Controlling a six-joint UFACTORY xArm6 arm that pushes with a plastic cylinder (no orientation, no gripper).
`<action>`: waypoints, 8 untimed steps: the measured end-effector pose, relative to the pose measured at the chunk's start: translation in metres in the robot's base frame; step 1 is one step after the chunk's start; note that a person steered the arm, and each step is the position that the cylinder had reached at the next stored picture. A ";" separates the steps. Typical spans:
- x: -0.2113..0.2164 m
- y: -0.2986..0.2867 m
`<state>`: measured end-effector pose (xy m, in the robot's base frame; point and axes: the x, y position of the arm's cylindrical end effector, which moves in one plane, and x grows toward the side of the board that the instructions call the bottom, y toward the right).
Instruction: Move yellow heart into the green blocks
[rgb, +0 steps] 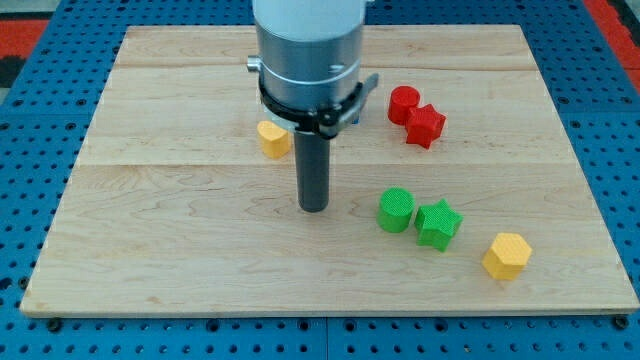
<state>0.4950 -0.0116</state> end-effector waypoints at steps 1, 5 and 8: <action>0.006 0.058; -0.019 -0.099; -0.079 -0.060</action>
<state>0.4160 -0.0719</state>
